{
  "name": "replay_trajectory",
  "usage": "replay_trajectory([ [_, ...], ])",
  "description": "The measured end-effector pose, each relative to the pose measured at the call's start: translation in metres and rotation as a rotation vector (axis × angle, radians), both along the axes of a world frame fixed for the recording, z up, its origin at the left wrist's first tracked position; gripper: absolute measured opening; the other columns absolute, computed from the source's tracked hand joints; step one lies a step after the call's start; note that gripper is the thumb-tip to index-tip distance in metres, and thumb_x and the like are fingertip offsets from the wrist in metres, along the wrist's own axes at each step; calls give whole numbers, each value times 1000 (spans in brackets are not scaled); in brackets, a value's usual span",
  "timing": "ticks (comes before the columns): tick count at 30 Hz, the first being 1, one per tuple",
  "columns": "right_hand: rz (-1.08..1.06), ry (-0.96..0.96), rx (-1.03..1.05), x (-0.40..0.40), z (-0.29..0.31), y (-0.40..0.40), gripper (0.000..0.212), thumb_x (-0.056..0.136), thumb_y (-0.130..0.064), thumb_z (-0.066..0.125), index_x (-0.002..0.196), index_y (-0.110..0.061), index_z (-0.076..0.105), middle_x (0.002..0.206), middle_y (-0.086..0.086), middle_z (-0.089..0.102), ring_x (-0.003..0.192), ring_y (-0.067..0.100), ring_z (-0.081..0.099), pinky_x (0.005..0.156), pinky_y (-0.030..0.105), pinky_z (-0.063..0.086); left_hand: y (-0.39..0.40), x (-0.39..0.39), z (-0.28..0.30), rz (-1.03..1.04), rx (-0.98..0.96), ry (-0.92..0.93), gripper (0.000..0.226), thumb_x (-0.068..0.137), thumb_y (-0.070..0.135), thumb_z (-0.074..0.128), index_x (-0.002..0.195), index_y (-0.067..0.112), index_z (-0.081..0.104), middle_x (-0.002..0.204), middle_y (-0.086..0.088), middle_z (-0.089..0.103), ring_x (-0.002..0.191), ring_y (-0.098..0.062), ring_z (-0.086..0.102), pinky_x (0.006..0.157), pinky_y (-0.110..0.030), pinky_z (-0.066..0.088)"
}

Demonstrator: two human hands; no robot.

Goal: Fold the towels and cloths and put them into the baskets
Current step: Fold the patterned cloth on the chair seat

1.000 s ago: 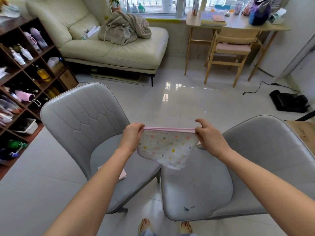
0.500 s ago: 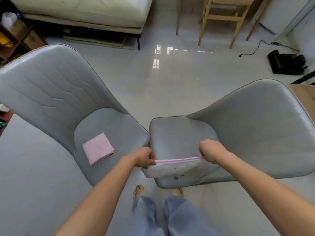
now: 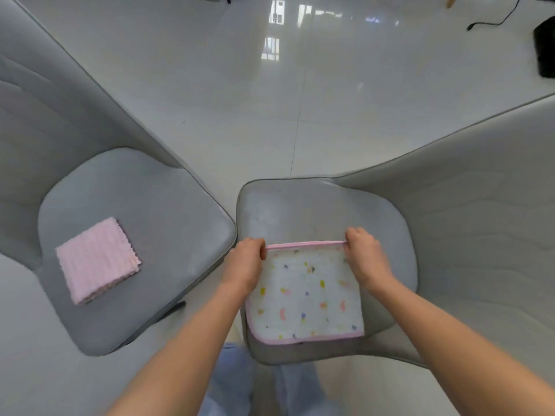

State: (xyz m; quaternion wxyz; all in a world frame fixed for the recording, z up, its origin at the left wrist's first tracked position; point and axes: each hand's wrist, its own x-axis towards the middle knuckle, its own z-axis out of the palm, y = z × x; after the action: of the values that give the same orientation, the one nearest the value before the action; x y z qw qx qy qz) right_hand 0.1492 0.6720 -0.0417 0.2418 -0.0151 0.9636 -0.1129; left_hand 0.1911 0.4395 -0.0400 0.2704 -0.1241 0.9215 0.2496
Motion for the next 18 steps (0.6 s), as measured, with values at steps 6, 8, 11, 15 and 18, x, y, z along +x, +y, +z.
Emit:
replay_trajectory([
  [6,-70,138,-124,-55,-71,-3,2,87,-4,54,87,-2,53,98,20,53,82,43,56,67,46,43,-3,-54,-72,85,-32,192,27,92,7,45,111,12,64,117,-11,58,106,-31,56,83,-34,41],
  [8,-122,201,-200,-69,-85,-8,10,88,-4,51,98,-2,55,112,19,51,87,43,57,70,45,43,-2,-70,-84,78,-41,232,30,92,5,45,117,9,61,122,-12,55,109,-33,55,87,-37,42],
  [11,-155,315,-255,-69,-98,-18,41,88,-6,52,129,-7,47,149,13,32,116,36,49,87,43,44,2,-76,-95,57,-41,346,39,88,2,53,126,5,55,141,-16,42,129,-33,41,104,-40,36],
  [15,58,448,-210,-40,-120,-34,55,88,-13,50,142,-9,39,152,13,32,137,27,30,108,39,26,16,-57,-119,-193,-127,524,47,89,12,45,136,4,49,147,-17,41,137,-35,36,107,-40,29],
  [18,256,372,-214,-26,-139,-51,54,96,-23,39,149,-13,28,156,8,25,145,22,17,118,36,10,18,-47,-142,-300,-205,451,56,94,27,34,146,6,35,153,-13,33,141,-30,27,112,-42,18],
])
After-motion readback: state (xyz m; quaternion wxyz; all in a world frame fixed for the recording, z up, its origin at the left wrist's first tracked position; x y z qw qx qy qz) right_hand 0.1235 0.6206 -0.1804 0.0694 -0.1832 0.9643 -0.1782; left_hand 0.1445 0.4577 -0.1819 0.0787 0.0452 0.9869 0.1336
